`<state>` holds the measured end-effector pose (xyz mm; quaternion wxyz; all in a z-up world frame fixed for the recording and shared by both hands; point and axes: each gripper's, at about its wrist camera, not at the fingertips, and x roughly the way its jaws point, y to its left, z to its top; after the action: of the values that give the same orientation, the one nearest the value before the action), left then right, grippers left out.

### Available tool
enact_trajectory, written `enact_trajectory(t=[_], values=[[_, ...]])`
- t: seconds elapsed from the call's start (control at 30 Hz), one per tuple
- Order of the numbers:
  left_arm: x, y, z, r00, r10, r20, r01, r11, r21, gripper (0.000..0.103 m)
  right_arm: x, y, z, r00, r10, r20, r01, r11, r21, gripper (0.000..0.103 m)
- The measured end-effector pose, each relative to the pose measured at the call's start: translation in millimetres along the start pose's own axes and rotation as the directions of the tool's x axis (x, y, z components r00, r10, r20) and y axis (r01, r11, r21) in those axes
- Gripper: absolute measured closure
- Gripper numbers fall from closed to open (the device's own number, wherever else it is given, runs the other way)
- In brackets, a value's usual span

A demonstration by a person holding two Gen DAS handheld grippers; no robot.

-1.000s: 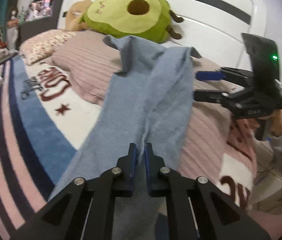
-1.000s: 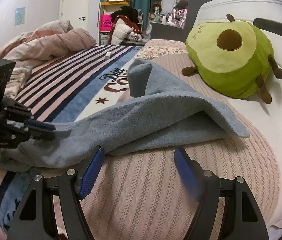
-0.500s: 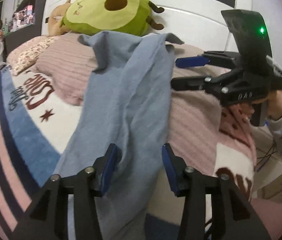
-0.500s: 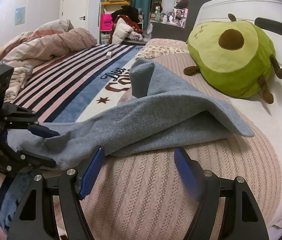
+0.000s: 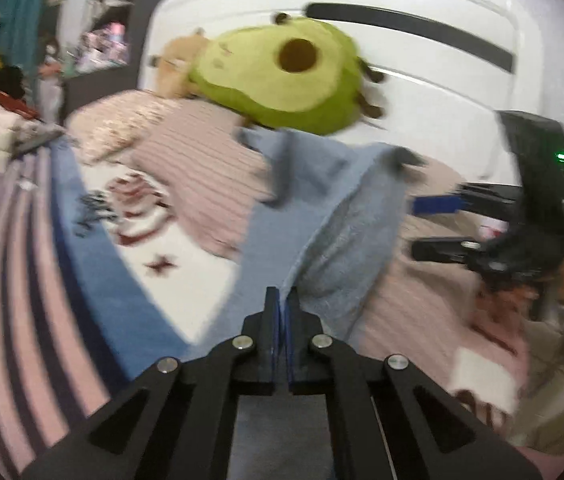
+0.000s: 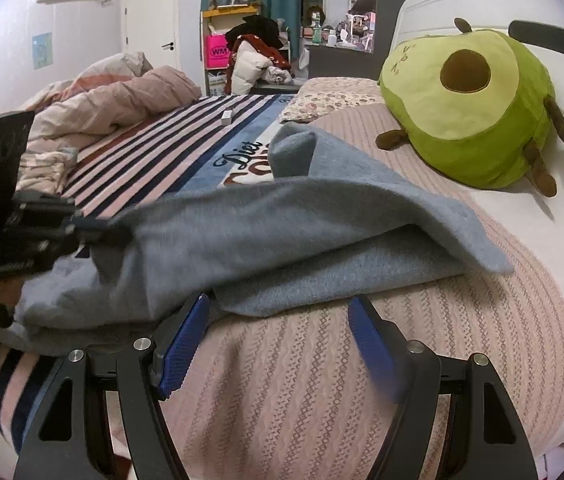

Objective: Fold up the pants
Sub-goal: 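Lower the held pants onto the pink pillow with the left tool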

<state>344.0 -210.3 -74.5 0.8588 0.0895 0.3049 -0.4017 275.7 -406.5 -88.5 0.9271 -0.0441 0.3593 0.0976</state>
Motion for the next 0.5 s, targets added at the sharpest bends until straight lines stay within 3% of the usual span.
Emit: enact_trajectory(t=[0.17, 0.33, 0.5], values=[[1.6, 28.6, 5.8, 0.98, 0.198, 0.003, -0.198, 0.978, -0.061, 0.103, -2.6, 0.4, 10.0, 0.999, -0.042, 0.026, 0.043, 0.999, -0.017, 0.035], [26.0, 53.4, -5.5, 0.962, 0.262, -0.074, -0.269, 0.957, -0.112, 0.103, 4.7, -5.4, 24.0, 0.993, -0.112, 0.045, 0.114, 0.993, -0.035, 0.035], [39.3, 62.9, -16.4, 0.964, 0.232, -0.128, -0.249, 0.958, -0.143, 0.099, 10.9, -17.5, 32.4, 0.977, -0.204, 0.069, 0.203, 0.979, 0.017, 0.032]])
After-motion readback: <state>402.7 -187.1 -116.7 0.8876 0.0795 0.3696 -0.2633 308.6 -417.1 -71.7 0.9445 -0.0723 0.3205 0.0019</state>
